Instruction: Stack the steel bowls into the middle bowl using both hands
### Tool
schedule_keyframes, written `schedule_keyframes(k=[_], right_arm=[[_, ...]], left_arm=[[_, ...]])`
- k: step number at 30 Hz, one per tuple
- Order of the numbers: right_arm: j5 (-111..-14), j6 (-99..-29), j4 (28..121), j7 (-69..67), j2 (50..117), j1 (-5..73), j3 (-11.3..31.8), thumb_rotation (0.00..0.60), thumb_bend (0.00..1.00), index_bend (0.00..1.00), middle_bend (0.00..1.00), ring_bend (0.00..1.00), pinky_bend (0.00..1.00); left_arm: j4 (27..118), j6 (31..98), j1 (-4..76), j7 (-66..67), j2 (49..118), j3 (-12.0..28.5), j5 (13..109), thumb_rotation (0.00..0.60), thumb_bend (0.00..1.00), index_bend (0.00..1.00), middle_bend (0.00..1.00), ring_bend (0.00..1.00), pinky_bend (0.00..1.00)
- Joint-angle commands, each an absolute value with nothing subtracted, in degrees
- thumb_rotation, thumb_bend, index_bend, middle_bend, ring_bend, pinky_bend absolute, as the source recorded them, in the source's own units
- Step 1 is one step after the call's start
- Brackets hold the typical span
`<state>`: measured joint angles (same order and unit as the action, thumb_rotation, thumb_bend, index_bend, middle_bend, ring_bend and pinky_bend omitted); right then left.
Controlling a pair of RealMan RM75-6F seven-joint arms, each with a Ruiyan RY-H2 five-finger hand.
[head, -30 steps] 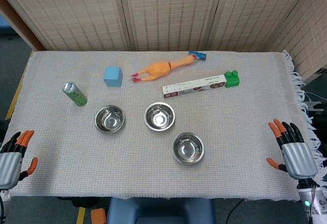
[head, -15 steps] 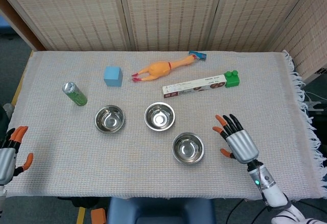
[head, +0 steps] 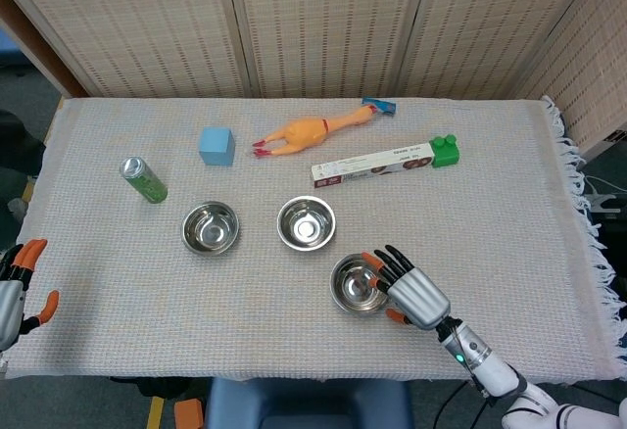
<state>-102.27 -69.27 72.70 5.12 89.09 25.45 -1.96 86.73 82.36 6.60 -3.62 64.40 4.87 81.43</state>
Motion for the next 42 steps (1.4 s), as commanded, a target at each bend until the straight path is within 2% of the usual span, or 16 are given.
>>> schedule_keyframes(k=[1, 5, 10, 16, 21, 35, 42], right_arm=[[-101.5, -68.1, 72.1, 5.2, 89.8, 25.9, -2.4, 0.6, 0.12, 0.39, 0.0, 0.0, 0.0], [-101.3, -68.6, 68.5, 5.6, 92.9, 26.4, -1.9, 0.6, 0.19, 0.41, 0.0, 0.0, 0.0], [-101.4, -69.9, 62.0, 5.0, 97.8, 27.1, -1.3, 0.6, 0.36, 0.56, 0.0, 0.0, 0.0], [-100.7, -70.1, 58.0, 3.9, 100.2, 27.6, -1.5, 0.6, 0.46, 0.61, 0.0, 0.0, 0.0], [-100.5, -73.0, 57.2, 3.3, 99.9, 27.8, -0.4, 0.6, 0.46, 0.63, 0.0, 0.0, 0.0], [-95.7, -75.6, 63.8, 3.8, 99.1, 33.0, 9.0, 0.6, 0.46, 0.62, 0.0, 0.0, 0.0], [-92.1, -70.6, 60.0, 5.8, 103.9, 37.9, 12.3, 0.6, 0.46, 0.63, 0.0, 0.0, 0.0]], left_arm=[[86.6, 82.2, 6.6, -3.9, 64.3, 4.9, 81.3, 0.6, 0.44, 0.0, 0.04, 0.04, 0.2], [86.5, 82.1, 6.7, -4.6, 63.9, 5.0, 81.1, 0.6, 0.44, 0.0, 0.04, 0.04, 0.21], [86.3, 82.3, 6.4, -6.2, 63.4, 5.2, 80.9, 0.6, 0.44, 0.0, 0.04, 0.04, 0.21], [86.0, 82.3, 6.3, -7.8, 62.9, 5.3, 80.8, 0.6, 0.45, 0.0, 0.04, 0.04, 0.21], [85.9, 81.9, 6.4, -7.9, 62.9, 5.3, 80.7, 0.6, 0.45, 0.0, 0.04, 0.04, 0.21], [85.5, 81.0, 6.4, -10.1, 62.3, 5.7, 79.3, 0.6, 0.45, 0.0, 0.04, 0.04, 0.21], [84.9, 80.3, 6.3, -12.6, 61.7, 6.0, 78.7, 0.6, 0.45, 0.0, 0.04, 0.04, 0.21]])
